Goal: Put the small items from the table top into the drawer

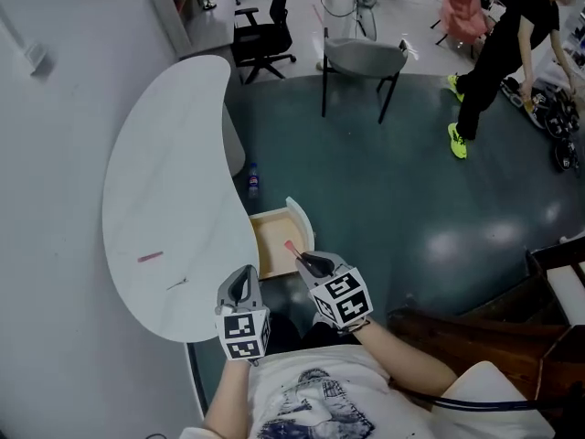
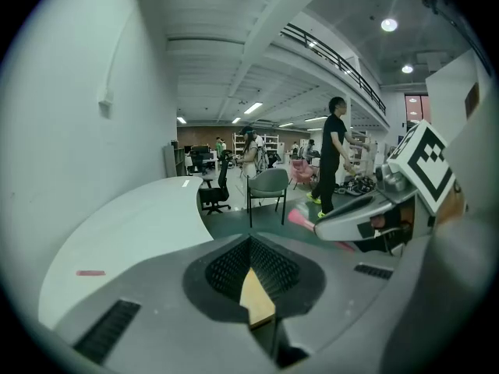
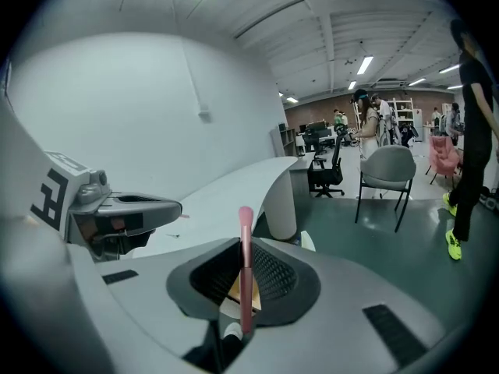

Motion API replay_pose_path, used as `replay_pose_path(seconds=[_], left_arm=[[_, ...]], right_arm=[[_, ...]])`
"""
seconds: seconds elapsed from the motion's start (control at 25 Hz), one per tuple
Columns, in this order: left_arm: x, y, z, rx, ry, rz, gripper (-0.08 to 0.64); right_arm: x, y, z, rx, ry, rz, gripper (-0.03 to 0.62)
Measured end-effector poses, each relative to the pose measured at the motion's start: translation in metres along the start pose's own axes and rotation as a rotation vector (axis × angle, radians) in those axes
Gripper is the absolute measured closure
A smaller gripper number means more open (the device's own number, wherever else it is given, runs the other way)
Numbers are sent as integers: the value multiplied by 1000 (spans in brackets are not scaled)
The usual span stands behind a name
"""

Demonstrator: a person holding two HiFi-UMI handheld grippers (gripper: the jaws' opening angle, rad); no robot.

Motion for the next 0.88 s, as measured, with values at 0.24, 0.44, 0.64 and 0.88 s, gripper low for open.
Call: replay_pose_path(seconds=[0.24,0.44,0.64,0.88], left_arm=[[-2,-6,-9,-10,30,-25,526],[-7,8,-36,-40,66,-37,526],[-15,32,-72,-69,107,-41,526],[-21,66,-110,-128,118,-41,526]], right_arm=[[-13,-6,-7,-19,35,-37,532],[-19,-12,-35,-73,73,-76,531],[-22,-12,-71,-111,100,-138,531],[-31,-10,-117,-196,148,-200,531]])
Point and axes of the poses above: the fingertips, and each gripper's own axes: z backward along the fingers, y to its left, x out of its top, the point moved 9 cm from there along z, backward along the fingers, and after that the axes turned 11 degrees about -x, right-handed, at the moved point
